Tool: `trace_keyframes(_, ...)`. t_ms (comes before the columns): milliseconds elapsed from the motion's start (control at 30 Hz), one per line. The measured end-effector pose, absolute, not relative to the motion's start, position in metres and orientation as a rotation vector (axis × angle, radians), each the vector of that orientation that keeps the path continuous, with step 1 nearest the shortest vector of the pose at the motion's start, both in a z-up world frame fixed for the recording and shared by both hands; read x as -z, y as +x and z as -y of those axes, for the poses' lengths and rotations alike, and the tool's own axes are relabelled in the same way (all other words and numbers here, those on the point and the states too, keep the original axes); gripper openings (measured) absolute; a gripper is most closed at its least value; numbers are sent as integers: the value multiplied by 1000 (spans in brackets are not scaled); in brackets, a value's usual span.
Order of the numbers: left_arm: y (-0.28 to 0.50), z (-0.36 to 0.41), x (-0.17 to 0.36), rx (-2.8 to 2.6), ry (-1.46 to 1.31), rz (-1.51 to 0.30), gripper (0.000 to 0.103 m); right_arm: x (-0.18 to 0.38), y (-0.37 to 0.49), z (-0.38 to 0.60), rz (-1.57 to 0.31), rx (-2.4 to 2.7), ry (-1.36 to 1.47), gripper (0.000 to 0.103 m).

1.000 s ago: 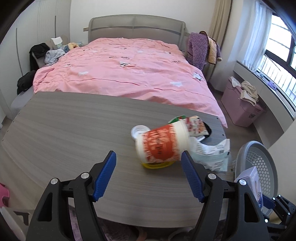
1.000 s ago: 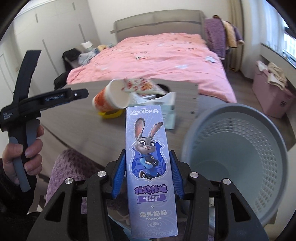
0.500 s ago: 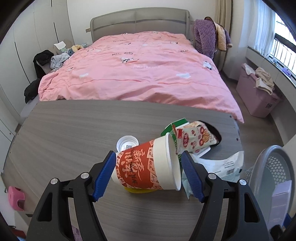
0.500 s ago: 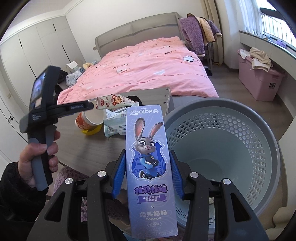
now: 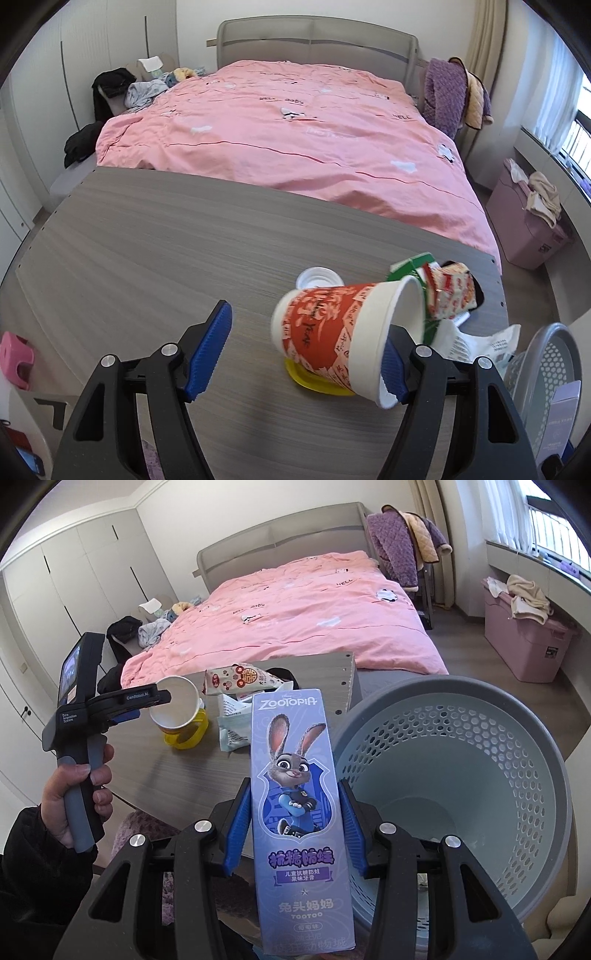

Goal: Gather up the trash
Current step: 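Grasp the red-and-white paper cup rim with the left gripper and lift it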

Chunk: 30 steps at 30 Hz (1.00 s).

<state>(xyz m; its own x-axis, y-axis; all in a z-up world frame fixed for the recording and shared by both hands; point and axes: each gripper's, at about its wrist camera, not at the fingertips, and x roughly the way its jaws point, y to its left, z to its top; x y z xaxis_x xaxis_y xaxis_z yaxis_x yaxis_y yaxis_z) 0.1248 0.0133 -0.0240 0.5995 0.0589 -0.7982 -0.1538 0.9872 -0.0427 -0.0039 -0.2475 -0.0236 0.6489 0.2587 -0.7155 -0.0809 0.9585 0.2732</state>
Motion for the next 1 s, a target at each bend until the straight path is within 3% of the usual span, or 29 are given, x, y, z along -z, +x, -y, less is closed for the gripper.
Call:
trace_keyframes(300,132,-44,36,-131,-148,-916,69,23,3,231,-854,-211,202,44)
trace_keyframes(367,135,-47,38,-113,-160,-919,61,24,5,229,-857,-211,201,44)
trace_keyframes(533,138,-51,46,-51,-198,-954,22,25,8,228,-864,-204,203,44)
trace_keyframes(633,137,-52,46,-25,-209,-957,7,27,8,228,-868,-199,204,44)
trace_keyframes(1000,112,-46,23,20,-197,-898,5,28,8,229,-864,-176,216,44)
